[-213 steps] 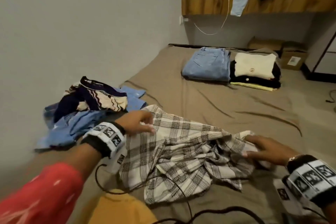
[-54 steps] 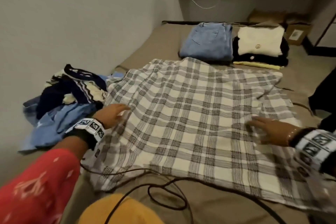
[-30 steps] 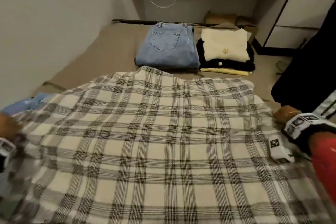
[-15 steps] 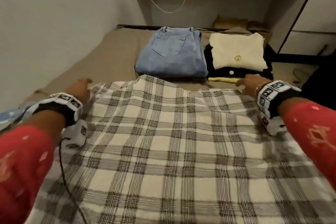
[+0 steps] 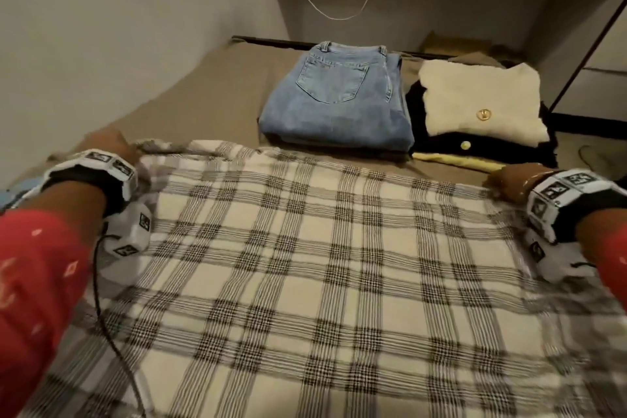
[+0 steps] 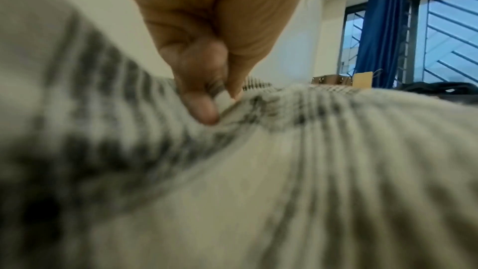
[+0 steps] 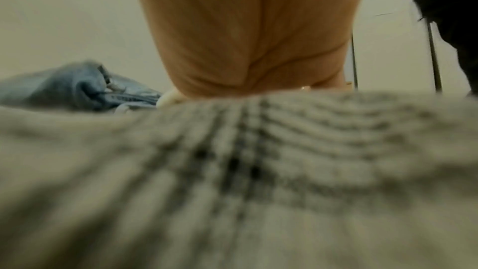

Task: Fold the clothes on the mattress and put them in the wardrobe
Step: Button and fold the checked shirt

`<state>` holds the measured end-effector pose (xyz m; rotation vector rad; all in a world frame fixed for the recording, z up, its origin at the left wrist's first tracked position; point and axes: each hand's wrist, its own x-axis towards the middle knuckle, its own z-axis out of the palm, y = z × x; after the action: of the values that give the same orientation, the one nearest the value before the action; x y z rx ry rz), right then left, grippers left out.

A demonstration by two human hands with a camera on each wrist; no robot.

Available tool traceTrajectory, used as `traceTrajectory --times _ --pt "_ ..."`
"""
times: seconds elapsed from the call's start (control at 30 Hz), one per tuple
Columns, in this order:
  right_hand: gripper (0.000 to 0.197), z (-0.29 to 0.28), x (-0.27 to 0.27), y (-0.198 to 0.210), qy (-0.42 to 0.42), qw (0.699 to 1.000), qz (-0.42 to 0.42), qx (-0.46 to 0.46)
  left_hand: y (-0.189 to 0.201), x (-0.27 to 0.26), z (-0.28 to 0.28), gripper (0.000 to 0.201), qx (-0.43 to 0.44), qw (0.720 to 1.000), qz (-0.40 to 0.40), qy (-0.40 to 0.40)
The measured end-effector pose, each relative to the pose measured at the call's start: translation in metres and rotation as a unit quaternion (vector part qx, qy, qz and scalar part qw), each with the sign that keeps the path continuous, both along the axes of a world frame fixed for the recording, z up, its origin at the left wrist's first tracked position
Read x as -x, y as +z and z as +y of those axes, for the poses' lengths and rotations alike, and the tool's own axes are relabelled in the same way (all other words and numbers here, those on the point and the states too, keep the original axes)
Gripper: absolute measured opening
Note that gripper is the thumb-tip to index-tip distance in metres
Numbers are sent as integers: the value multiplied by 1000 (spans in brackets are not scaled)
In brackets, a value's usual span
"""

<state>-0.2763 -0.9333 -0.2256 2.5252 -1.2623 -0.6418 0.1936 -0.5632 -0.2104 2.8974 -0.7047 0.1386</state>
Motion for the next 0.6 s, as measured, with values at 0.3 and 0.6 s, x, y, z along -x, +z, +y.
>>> traceTrajectory --times 0.3,0.6 --pt "132 112 24 40 46 988 -29 -143 39 115 73 83 -78 932 185 -302" --pt "72 249 129 11 233 957 -66 -157 35 188 282 70 -362 886 105 -269"
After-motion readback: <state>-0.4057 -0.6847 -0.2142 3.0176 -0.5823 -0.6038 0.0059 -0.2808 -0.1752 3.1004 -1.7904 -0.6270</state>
